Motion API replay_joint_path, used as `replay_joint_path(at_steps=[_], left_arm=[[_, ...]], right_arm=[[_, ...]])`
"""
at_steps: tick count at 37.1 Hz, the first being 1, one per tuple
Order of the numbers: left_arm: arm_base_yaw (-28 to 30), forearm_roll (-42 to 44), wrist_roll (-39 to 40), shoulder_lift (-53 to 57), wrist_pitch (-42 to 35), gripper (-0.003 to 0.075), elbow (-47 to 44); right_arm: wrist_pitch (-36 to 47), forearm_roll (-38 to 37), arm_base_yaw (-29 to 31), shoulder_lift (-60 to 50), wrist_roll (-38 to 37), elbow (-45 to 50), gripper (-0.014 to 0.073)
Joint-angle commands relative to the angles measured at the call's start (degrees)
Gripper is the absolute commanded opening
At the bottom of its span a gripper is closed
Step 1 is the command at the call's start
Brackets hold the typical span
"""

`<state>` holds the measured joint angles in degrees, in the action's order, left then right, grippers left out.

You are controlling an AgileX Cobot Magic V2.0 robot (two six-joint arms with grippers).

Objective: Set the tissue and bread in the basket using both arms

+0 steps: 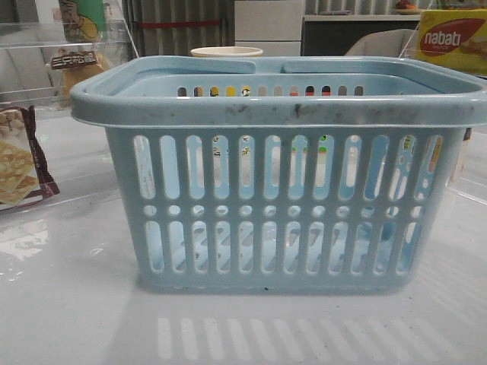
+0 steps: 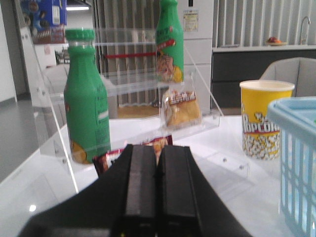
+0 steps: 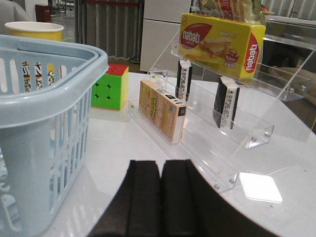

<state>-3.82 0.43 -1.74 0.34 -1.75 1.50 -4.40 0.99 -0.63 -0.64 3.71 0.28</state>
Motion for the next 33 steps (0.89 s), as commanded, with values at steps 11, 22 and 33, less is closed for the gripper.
replay_joint_path(at_steps=[11, 22, 33], left_arm=[[0.14, -0.43, 0.43, -4.09, 9.35, 0.0092, 28.07], [0.14, -0.43, 0.43, -20.87, 33.73, 0.0092, 43.93], [0.14, -0.43, 0.43, -32.58, 43.54, 0.0092, 43.71]], right_arm=[[-8.88, 0.36, 0.26, 2.43, 0.14, -25.84, 0.0055], [-25.36, 0.36, 0.26, 17.83, 0.14, -38.89, 0.0055], [-36.4, 0.36, 0.26, 30.88, 0.14, -38.89, 0.0055]])
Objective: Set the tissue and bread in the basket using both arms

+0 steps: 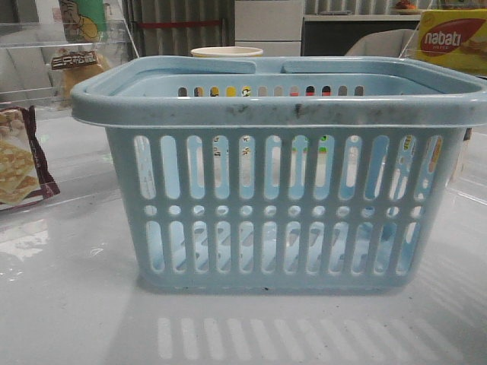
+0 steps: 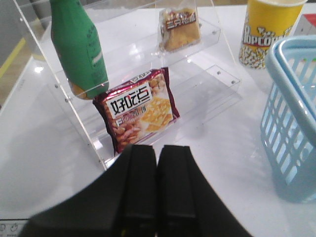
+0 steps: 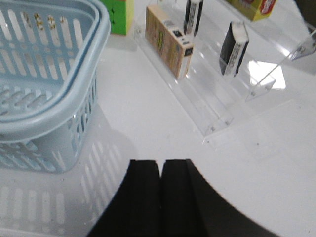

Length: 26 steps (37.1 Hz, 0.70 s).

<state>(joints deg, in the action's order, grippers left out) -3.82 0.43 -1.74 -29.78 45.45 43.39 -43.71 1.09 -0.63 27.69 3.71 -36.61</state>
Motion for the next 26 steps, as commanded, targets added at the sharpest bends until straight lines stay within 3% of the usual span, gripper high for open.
replay_joint_path(at_steps=[1, 6, 8, 12, 16, 26], left_arm=[[0.14, -0.73, 0.43, -3.28, -3.34, 0.0092, 1.83], [0.14, -0.73, -0.64, -6.36, -2.99, 0.0097, 1.83], [0.14, -0.97, -1.63, -6.95, -3.26, 0.0146, 1.83], [-1.19, -1.32, -1.63, -7.08, -4.61, 0.0373, 1.83], [-4.03, -1.32, -1.63, -7.08, -4.88, 0.0485, 1.83], [-12.43, -1.32, -1.63, -7.08, -4.92, 0.0488, 1.71]], right_arm=[[2.91, 0.26, 0.26, 3.47, 0.14, -1.93, 0.0055], [2.12, 0.26, 0.26, 7.34, 0.14, -1.43, 0.0058], [2.07, 0.26, 0.26, 8.89, 0.14, -1.16, 0.008], [2.82, 0.26, 0.26, 11.66, 0.14, -1.16, 0.0331], [3.54, 0.26, 0.26, 13.68, 0.14, -1.16, 0.0503], [5.75, 0.11, 1.99, 20.91, -1.09, -2.42, 0.0528]])
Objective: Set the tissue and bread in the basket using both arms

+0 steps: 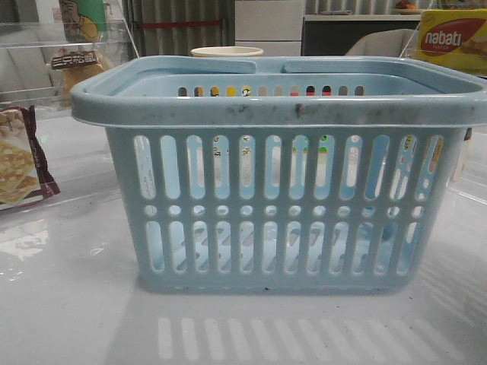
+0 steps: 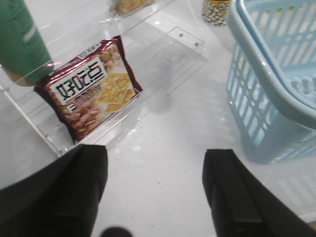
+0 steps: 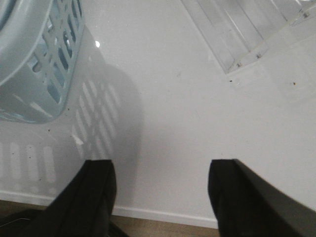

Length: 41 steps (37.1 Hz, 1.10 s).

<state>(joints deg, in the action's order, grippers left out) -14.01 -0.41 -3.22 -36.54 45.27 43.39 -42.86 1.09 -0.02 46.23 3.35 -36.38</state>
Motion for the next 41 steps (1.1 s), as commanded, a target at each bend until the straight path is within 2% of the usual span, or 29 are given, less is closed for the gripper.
replay_joint_path(at_steps=[1, 14, 30, 41], left_arm=[[-2.9, -0.48, -0.15, -0.32, -4.75, 0.0488, 1.71], [-4.47, -0.48, -0.15, -0.32, -4.75, 0.0488, 1.71], [-4.47, -0.48, -0.15, -0.32, -4.75, 0.0488, 1.71], [-4.47, -0.48, -0.15, -0.32, -4.75, 0.0488, 1.71]], right_arm=[[5.13, 0.11, 2.0, 3.25, -0.97, -3.27, 0.0528], [6.11, 0.22, 12.28, 21.93, -1.03, -20.98, 0.0528], [6.58, -0.16, 12.99, 42.83, -0.92, -39.67, 0.0517], [11.01, -4.22, 12.99, 52.23, -0.93, -46.64, 0.0517]])
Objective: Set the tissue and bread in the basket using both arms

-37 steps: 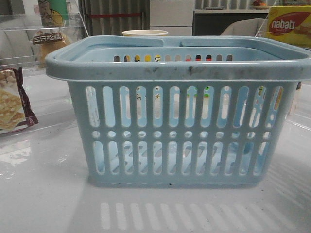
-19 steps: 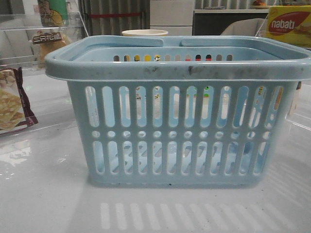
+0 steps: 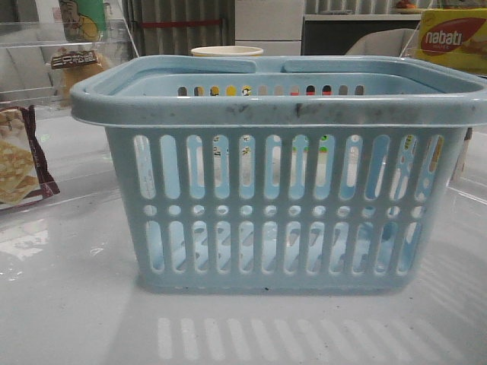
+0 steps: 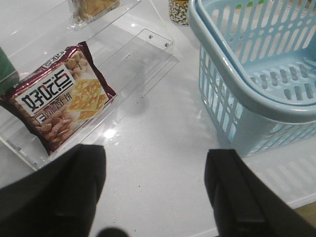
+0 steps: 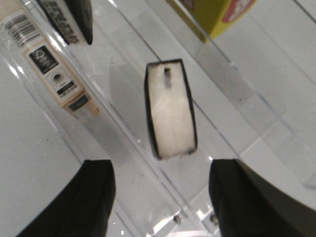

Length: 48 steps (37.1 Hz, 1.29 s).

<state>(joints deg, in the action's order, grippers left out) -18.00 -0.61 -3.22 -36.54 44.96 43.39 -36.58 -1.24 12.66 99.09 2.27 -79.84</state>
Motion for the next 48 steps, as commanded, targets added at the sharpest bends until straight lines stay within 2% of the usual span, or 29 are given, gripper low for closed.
replay_joint_path(at_steps=[1, 5, 11, 13, 15, 23, 31, 38, 43, 48], left_arm=[[-0.48, -0.28, -0.15, -0.32, -4.44, 0.0488, 1.71], [-0.48, -0.28, -0.15, -0.32, -4.44, 0.0488, 1.71], [-0.48, -0.28, -0.15, -0.32, -4.44, 0.0488, 1.71], [-0.48, -0.28, -0.15, -0.32, -4.44, 0.0488, 1.71], [-0.48, -0.28, -0.15, -0.32, -4.44, 0.0488, 1.71], [-0.48, -0.28, -0.15, -0.32, -4.44, 0.0488, 1.71], [-0.48, -0.28, -0.15, -0.32, -4.44, 0.0488, 1.71], [-0.48, -0.28, -0.15, -0.32, -4.44, 0.0488, 1.71], [-0.48, -0.28, -0.15, -0.32, -4.44, 0.0488, 1.71], [-0.48, -0.28, -0.15, -0.32, -4.44, 0.0488, 1.71]], right_arm=[[5.14, -2.21, 0.3, -0.11, 0.15, -3.44, 0.0517], [7.73, -2.63, 0.3, 1.85, 0.15, -3.71, 0.0505], [9.26, -2.63, 0.3, 2.35, 0.15, -3.9, 0.0204], [8.74, -2.51, 0.17, 1.57, 0.15, -4.52, 0.0143], [8.12, -2.28, -0.15, 0.43, 0.15, -5.07, 0.0117], [4.81, -0.47, -3.76, -7.25, 0.15, -5.69, 0.0122], [-0.8, 4.16, -15.11, -15.13, 0.15, -5.69, 0.0122], [-5.14, 6.01, -29.39, -15.39, 0.15, -5.27, 0.0122], [-4.95, 6.13, -35.69, -14.59, 0.15, -3.78, 0.0122], [-4.87, 6.13, -39.35, -12.8, 0.15, -2.87, 0.0137]])
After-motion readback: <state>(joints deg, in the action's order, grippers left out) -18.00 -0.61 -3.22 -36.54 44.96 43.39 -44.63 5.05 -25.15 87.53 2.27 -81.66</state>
